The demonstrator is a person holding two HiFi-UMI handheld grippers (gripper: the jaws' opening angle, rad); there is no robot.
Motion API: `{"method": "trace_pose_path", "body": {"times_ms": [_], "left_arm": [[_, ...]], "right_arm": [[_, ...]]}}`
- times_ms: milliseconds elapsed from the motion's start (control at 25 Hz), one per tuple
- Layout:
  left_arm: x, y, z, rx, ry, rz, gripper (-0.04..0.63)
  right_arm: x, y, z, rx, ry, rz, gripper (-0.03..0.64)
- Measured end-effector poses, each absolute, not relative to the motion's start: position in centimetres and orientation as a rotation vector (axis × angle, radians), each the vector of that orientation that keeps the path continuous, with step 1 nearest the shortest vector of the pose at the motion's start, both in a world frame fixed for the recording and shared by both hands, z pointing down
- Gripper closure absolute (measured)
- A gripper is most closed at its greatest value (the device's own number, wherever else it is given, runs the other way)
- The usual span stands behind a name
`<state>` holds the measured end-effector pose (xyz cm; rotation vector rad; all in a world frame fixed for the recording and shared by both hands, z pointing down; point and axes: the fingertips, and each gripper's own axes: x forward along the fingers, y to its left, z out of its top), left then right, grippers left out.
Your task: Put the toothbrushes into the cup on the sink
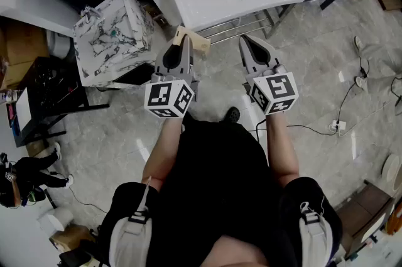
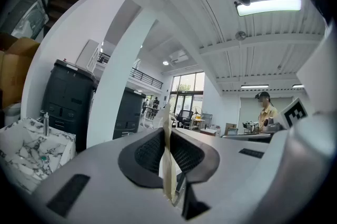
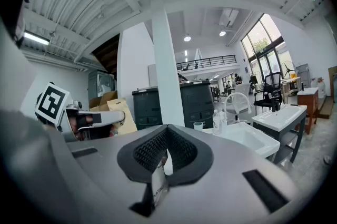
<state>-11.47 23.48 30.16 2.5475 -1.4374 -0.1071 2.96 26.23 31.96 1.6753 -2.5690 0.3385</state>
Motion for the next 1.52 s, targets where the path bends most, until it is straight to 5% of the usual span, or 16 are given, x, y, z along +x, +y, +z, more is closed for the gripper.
{"method": "trace_pose_path", "body": {"times_ms": [920,1520], "left_arm": [[-10.4,27.3,31.4,2.468,-1.519,-0.108,0.555],[-9.7,20.1,33.0,2.485,-1.435,-0.107,0.555]], "right_arm": [[6.2,30.2,33.8,1.659,-2.528,0.362,0.586],[6.8,25.1,35.9,1.731,-2.43,0.432,0.586]]}}
